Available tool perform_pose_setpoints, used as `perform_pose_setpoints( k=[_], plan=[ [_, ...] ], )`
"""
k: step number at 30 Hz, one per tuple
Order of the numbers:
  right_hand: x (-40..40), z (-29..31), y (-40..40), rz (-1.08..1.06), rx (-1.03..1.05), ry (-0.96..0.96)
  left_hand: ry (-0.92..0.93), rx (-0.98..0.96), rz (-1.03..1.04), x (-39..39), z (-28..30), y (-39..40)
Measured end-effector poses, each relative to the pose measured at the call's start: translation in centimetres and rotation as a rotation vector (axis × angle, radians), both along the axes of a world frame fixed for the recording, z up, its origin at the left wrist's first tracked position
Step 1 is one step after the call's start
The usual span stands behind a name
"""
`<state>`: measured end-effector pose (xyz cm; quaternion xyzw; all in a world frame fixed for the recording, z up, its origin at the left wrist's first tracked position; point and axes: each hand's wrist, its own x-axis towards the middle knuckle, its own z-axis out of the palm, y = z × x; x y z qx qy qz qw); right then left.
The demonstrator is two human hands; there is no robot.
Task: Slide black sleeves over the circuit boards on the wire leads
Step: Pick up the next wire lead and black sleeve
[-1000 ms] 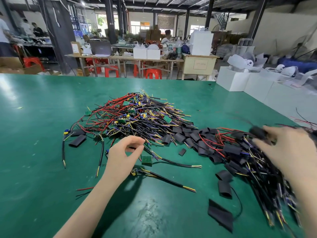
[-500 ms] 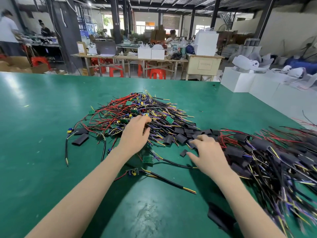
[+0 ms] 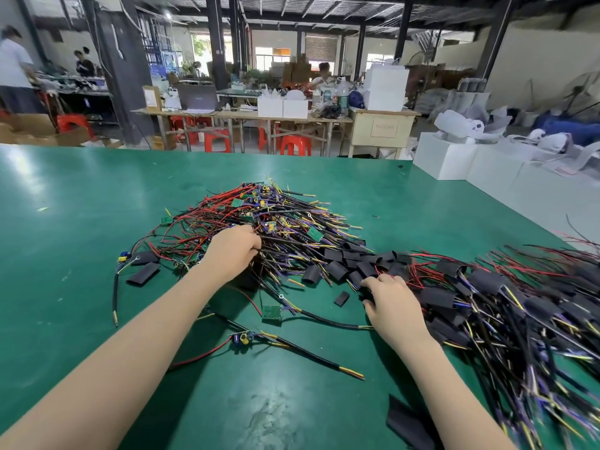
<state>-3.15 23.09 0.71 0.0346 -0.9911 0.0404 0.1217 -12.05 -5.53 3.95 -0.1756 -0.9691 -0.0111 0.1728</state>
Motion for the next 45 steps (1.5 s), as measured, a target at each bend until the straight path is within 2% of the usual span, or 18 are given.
perform_pose_setpoints(
  k=[5, 9, 10, 11, 13, 16, 18, 22, 27, 31, 33, 36, 41, 45],
  plan=[
    [0.2, 0.3, 0.3, -0.019, -0.054, 0.029, 0.400, 0.273, -0.065, 2.2, 2.9, -0.8],
    [0.6, 0.4, 0.2, 0.009, -0.122, 0.088, 0.588, 0.821, -0.011, 4.9, 5.6, -1.4],
    [0.7, 0.6, 0.1, 0.025, -0.139, 0.120, 0.646, 0.881, -0.016, 5.9, 6.0, -1.5],
    [0.8, 0.7, 0.0, 0.049, -0.154, 0.143, 0.696, 0.874, -0.036, 7.0, 6.0, -1.6],
    [0.8, 0.9, -0.4, 0.133, -0.183, 0.150, 0.729, 0.729, -0.126, 9.1, 5.6, -1.3],
    [1.3, 0.8, -1.2, 0.265, -0.267, 0.104, 0.570, 0.527, -0.221, 11.2, 3.4, -0.1],
    [1.5, 0.4, -1.6, 0.287, -0.329, 0.103, 0.419, 0.521, -0.216, 11.9, 1.4, 0.7],
    [0.6, 0.3, -1.8, 0.238, -0.360, 0.141, 0.122, 0.762, -0.117, 12.2, -1.9, 0.8],
    [-2.1, 1.5, -4.1, 0.363, -0.127, 0.051, -0.062, 0.969, -0.007, 11.6, -3.1, 0.3],
    [-4.3, 3.0, -6.5, 0.432, 0.214, -0.159, -0.079, 1.039, -0.001, 11.7, -3.4, 0.3],
    [-5.3, 3.5, -7.3, 0.411, 0.286, -0.219, -0.078, 1.008, 0.018, 11.6, -3.5, 0.3],
    [-6.1, 3.9, -7.8, 0.392, 0.261, -0.253, -0.074, 0.988, 0.024, 11.5, -3.6, 0.3],
    [-6.5, 4.5, -7.0, 0.417, 0.104, -0.282, -0.092, 0.992, 0.034, 11.3, -3.6, 0.1],
    [-6.4, 4.1, -6.6, 0.418, 0.065, -0.206, -0.083, 1.015, 0.030, 11.4, -3.4, 0.0]
  ],
)
